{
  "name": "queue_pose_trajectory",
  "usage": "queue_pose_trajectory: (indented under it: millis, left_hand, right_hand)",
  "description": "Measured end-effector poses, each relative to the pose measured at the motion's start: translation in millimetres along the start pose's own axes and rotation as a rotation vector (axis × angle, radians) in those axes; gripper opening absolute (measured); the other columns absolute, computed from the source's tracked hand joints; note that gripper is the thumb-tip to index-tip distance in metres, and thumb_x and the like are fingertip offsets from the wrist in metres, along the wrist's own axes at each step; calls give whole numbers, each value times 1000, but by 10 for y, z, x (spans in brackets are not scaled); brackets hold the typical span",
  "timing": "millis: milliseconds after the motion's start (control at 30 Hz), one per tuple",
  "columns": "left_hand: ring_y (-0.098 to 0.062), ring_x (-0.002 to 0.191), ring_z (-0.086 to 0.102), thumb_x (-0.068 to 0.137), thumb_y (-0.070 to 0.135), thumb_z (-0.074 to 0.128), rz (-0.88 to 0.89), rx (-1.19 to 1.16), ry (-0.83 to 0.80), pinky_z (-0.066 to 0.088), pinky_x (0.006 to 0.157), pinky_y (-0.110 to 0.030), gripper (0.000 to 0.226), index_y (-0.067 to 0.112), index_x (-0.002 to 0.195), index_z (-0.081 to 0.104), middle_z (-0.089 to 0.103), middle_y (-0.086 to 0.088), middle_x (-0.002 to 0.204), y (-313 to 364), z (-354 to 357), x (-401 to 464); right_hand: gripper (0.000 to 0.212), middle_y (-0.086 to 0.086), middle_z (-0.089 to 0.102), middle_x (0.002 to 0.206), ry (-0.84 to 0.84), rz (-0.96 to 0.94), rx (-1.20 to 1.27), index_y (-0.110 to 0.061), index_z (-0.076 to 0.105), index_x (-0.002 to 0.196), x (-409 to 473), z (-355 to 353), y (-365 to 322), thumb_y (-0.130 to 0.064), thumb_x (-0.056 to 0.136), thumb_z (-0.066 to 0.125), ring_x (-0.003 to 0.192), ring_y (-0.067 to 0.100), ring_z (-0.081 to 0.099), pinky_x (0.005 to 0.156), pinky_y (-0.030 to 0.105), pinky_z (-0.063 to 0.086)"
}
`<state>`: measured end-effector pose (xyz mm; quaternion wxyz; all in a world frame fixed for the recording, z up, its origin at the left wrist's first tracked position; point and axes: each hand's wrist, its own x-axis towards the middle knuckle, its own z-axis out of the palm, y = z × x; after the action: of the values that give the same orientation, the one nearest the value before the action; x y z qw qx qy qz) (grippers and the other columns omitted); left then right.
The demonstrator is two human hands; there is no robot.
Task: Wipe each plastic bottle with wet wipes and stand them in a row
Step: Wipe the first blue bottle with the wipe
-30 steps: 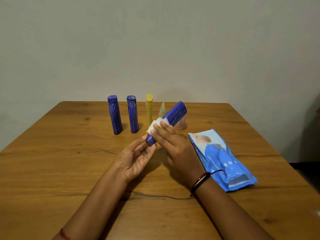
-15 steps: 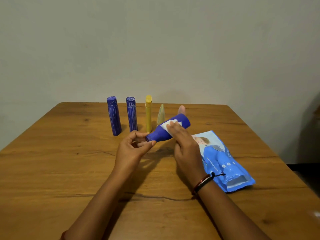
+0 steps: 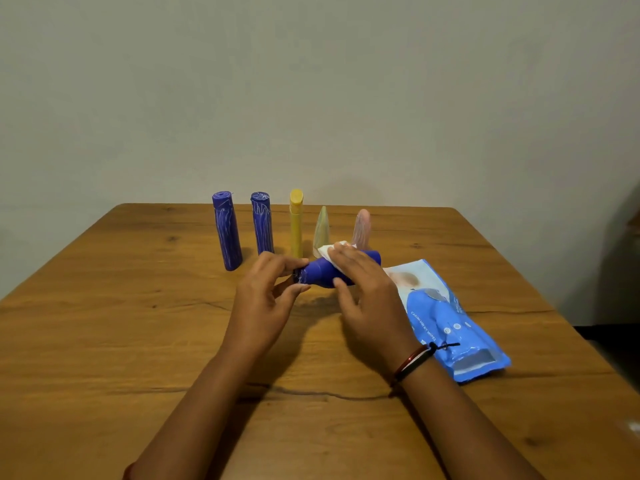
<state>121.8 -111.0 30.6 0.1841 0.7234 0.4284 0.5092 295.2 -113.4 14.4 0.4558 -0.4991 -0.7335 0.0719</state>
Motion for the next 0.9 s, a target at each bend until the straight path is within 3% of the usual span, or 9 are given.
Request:
queue_pose_trajectory:
  millis: [100,200,267,367,467,567,700,800,900]
  left_hand:
    - [4,104,54,84,7,68,31,27,-28,47,83,-8,34,30,108,60,53,14,106,-27,-16,9]
    - [8,104,52,85,7,67,54,56,-80,43,85,-3,32,23,112,62,53,13,106,-42,-19,7]
    - [9,106,52,84,8,67,40,39,-94,43,85,-3,35,28,112,61,54,12,108,-45,-8,12]
    - [5,109,56,81,6,71,-118,-127,-43,49,85,-10,48,38,114,57,57,13,115,-64,39,18]
    - [1,106,62,81,5,70,-320,-340,18,51,79,-12,41,26,115,62,63,9,116,-79,97,9]
    - [-3,101,65,82,5,67,-407,-407,22,52,76,-13,32,19,111,66,70,6,107,-106,128,-14]
    - [-12,94,69,76,5,68,-563,-683,11,55,74,-19,33,13,108,67,74,-1,97,-119,113,0]
    - [-14,95,69,66,16,71,-591,-701,28,54,81,-24,39,12,105,68,74,-3,97,-115,104,-1]
    - [-12,95,68,75,6,69,-559,-653,46,55,78,-21,34,8,109,66,72,-5,101,-123,92,0]
  right_hand:
    - [56,-7,47,140,-94,-88,-92,-22,43,139,-1,-18,-27,-23,87,64,132,0,30,110,23,26]
    - [56,-7,50,133,-107,-88,-147,-23,45,136,5,26,-36,-21,85,66,125,5,37,107,32,34]
    - [52,-9,52,130,-104,-50,-149,-25,47,134,1,38,-31,-21,85,65,123,5,38,105,34,37]
    - [50,-9,53,126,-69,-18,-133,-26,49,130,-11,47,-20,-20,84,67,120,4,40,102,30,38]
    - [49,-8,54,124,-42,-10,-120,-25,50,129,-18,77,-48,-19,84,68,118,5,42,99,27,40]
    - [50,-5,56,123,-25,-39,-139,-22,51,129,-31,137,-71,-14,82,68,117,10,45,99,33,41]
    - [52,-3,57,122,-6,-63,-166,-19,52,128,-54,208,-126,-8,80,67,117,13,47,100,34,40]
    - [51,-2,58,124,-23,-68,-169,-19,51,130,-73,223,-176,-6,82,64,120,12,46,100,30,36]
    - [48,0,59,125,-29,-94,-145,-16,54,129,-80,208,-180,-2,83,56,122,13,45,100,33,36]
